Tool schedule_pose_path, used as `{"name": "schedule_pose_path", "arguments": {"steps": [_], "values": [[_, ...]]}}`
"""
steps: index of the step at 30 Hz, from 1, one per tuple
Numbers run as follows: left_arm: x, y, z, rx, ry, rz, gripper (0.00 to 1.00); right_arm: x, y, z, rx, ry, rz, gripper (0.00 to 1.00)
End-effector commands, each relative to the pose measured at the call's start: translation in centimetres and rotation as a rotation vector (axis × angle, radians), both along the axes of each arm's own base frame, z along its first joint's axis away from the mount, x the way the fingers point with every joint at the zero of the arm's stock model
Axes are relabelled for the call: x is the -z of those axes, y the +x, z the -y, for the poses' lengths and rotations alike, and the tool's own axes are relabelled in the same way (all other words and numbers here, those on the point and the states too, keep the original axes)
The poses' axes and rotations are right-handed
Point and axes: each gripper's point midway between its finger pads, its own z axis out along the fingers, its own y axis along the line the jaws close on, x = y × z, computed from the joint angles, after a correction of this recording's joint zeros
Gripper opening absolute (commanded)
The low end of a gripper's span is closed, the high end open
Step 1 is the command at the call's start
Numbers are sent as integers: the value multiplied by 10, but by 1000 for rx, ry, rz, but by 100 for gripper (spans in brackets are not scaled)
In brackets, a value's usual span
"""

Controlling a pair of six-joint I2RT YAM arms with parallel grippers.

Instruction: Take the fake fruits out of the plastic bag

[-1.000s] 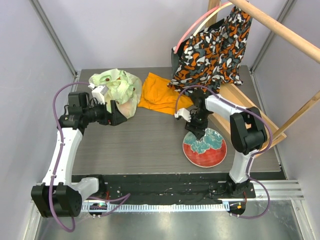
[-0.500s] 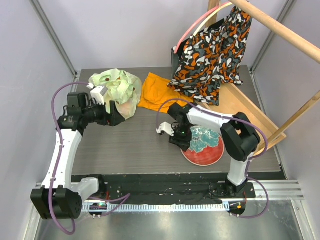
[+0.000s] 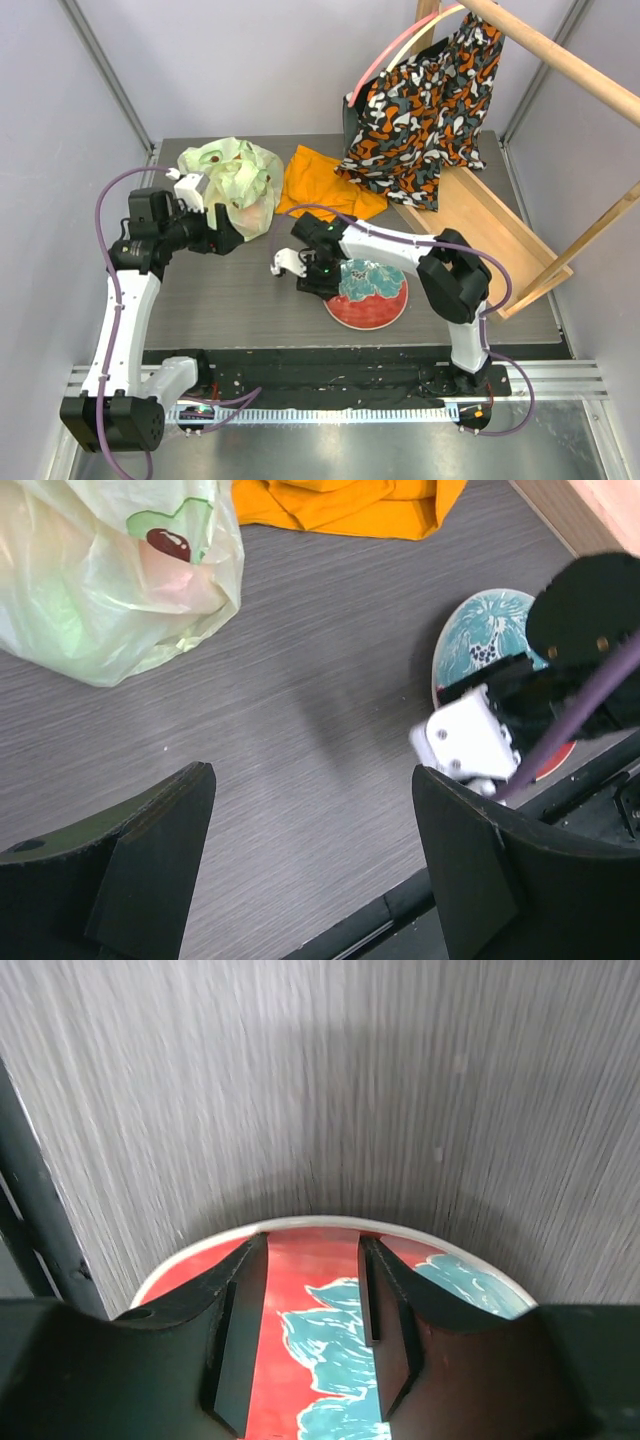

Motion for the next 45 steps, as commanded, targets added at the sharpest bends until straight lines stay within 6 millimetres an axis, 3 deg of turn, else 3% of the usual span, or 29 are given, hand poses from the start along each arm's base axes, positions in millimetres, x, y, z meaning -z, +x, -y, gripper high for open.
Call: {"name": "schedule_pose_path", "arguments": {"steps": [1,2,4,5,7,8,10,11,12,14,15,16,17,18,19,20,21,22,24,25,31,38,39,43,45], "values": [[-24,23,-18,-120,34,73,85,-35,31,-32,23,90,155,50],[-46,31,-26,-172,37,115,86,-52,43,-32,37,120,188,51],[-59,44,-41,-242,71,134,87,-93,50,-32,59,211,215,55],[-83,52,-48,-274,78,196,88,-116,63,-30,118,264,233,58],[-101,63,-60,-334,99,250,88,-145,72,-34,183,340,247,66],[-113,75,-71,-396,114,297,88,-169,81,-41,223,405,270,69],[-134,89,-85,-458,125,368,90,-188,87,-52,349,473,229,72],[-134,105,-88,-466,129,378,90,-205,100,-65,403,533,240,73],[-148,111,-90,-462,137,410,90,-212,102,-73,512,573,180,72],[-150,126,-89,-436,145,403,89,-227,112,-92,557,649,153,70],[-136,140,-84,-385,158,371,88,-232,109,-102,555,682,110,71],[-148,146,-80,-340,166,399,88,-234,110,-108,592,703,65,71],[-140,147,-76,-299,177,361,87,-247,112,-118,601,749,44,71],[-124,157,-63,-212,148,309,87,-240,112,-128,600,757,-12,71],[-139,159,-61,-120,217,374,87,-242,113,-135,633,775,-58,70],[-126,157,-56,-56,236,327,86,-250,118,-144,639,817,-64,70],[-125,159,-56,-17,266,337,86,-239,125,-150,672,812,-83,70],[-117,167,-61,19,333,340,86,-245,129,-155,714,840,-119,69],[-118,166,-66,69,406,341,86,-239,136,-165,733,860,-183,68],[-116,165,-66,129,453,331,86,-247,141,-169,752,896,-218,68],[-98,170,-85,155,575,264,82,-232,155,-191,818,937,-338,67],[-81,157,-83,200,563,193,80,-232,179,-199,907,994,-340,65],[-72,156,-83,206,564,174,80,-233,180,-201,903,1001,-338,66],[-59,168,-90,188,599,176,80,-246,188,-210,879,1079,-327,65],[-49,178,-97,148,605,147,77,-238,198,-214,899,1082,-275,60]]}}
